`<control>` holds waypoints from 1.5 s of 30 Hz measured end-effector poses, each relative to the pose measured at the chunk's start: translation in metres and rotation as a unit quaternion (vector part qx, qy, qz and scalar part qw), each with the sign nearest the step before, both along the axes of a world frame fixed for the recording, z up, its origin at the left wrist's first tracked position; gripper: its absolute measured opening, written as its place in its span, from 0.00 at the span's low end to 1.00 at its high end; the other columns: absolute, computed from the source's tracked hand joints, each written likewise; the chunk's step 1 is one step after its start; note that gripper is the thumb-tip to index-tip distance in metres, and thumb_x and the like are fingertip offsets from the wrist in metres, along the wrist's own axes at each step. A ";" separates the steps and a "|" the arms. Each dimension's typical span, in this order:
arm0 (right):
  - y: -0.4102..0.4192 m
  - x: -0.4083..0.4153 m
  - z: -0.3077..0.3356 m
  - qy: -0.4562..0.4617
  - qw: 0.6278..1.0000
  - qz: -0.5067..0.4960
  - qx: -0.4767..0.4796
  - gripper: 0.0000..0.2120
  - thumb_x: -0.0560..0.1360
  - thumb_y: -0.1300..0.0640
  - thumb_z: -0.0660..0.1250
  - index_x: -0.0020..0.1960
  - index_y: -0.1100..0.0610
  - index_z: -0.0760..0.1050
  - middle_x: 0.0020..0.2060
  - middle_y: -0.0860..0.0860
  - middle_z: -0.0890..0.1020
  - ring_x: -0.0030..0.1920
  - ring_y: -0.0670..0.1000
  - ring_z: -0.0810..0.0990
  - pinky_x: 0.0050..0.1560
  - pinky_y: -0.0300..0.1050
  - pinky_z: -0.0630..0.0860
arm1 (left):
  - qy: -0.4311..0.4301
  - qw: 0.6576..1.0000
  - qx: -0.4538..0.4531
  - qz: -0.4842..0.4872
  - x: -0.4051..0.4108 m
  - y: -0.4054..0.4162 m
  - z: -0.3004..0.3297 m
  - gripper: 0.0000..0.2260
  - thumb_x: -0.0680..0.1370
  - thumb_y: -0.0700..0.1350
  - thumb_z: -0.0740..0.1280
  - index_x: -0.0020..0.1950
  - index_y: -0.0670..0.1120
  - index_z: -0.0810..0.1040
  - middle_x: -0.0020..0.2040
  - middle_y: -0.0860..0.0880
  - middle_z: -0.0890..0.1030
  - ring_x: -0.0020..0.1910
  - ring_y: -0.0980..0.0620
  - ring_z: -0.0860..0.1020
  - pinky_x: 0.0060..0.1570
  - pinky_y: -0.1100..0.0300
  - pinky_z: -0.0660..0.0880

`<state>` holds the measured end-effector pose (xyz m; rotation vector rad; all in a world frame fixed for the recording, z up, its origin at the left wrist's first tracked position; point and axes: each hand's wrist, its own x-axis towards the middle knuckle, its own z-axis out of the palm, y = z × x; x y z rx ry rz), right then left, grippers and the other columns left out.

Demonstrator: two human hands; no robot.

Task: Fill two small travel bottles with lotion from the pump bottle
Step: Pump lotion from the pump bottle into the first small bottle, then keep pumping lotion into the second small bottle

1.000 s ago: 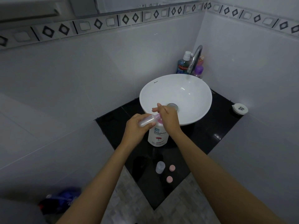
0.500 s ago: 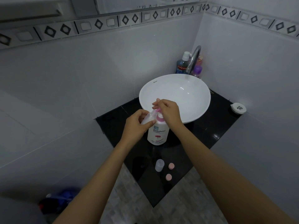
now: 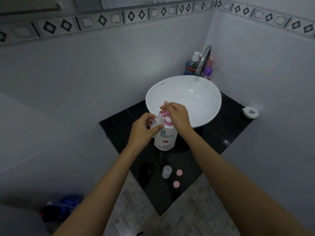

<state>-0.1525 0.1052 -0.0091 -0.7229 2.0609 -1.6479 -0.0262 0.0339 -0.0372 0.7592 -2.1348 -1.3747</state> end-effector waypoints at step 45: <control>0.003 -0.010 -0.004 0.009 1.000 0.009 0.017 0.17 0.79 0.50 0.59 0.44 0.60 0.81 0.42 0.58 0.85 0.49 0.57 0.82 0.57 0.49 0.75 | -0.228 0.948 -0.181 -0.125 0.055 0.052 -0.113 0.30 0.65 0.57 0.75 0.64 0.52 0.73 0.61 0.53 0.76 0.64 0.52 0.70 0.70 0.50 0.61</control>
